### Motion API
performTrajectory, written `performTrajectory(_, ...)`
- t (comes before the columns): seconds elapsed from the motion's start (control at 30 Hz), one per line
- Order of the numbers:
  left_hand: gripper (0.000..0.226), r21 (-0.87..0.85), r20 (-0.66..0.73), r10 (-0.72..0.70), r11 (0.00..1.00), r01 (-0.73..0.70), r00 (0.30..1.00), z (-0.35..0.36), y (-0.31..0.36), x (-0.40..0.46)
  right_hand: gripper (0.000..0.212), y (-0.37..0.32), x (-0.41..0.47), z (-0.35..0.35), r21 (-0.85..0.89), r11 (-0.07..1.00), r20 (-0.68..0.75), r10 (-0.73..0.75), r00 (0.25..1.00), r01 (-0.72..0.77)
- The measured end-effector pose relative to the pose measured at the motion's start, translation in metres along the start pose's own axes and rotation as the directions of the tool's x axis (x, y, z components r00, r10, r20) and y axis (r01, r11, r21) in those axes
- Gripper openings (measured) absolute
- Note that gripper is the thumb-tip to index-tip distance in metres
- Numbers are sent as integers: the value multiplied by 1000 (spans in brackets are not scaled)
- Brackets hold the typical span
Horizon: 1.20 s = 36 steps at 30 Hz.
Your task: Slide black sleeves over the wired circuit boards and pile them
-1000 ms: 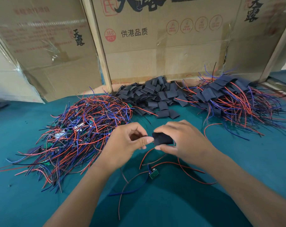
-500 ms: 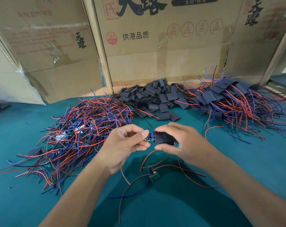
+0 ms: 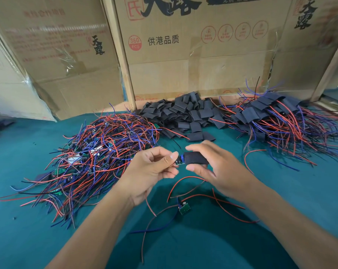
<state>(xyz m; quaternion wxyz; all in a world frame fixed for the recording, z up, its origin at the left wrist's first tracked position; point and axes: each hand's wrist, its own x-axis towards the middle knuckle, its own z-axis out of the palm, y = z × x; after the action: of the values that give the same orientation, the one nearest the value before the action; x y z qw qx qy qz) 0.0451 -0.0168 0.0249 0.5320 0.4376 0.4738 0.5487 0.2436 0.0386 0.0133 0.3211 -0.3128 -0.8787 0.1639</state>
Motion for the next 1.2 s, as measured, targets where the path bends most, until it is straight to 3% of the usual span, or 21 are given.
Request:
performTrajectory(0.17,14,-104,25,-66,992,68,998,3,1,-1,57,-4,-1,4,-14,1000,-6,-28,1000,28)
performTrajectory(0.53,21,-28,29,-17,999,17,999,8,-3,-2,41,-6,0,3,-186,978,56,-85,995,94)
performTrajectory(0.73,21,-32,69,-42,998,45,997,3,-3,-1,50,-5,2,-5,-246,962,62,-107,992,119)
performTrajectory(1.07,12,-14,109,-119,993,121,987,3,-6,-1,48,-11,1,-1,-189,968,81,-155,985,168)
performTrajectory(1.2,24,4,147,-171,985,172,974,0,-6,-2,41,-8,0,-1,-125,981,102,-134,986,146)
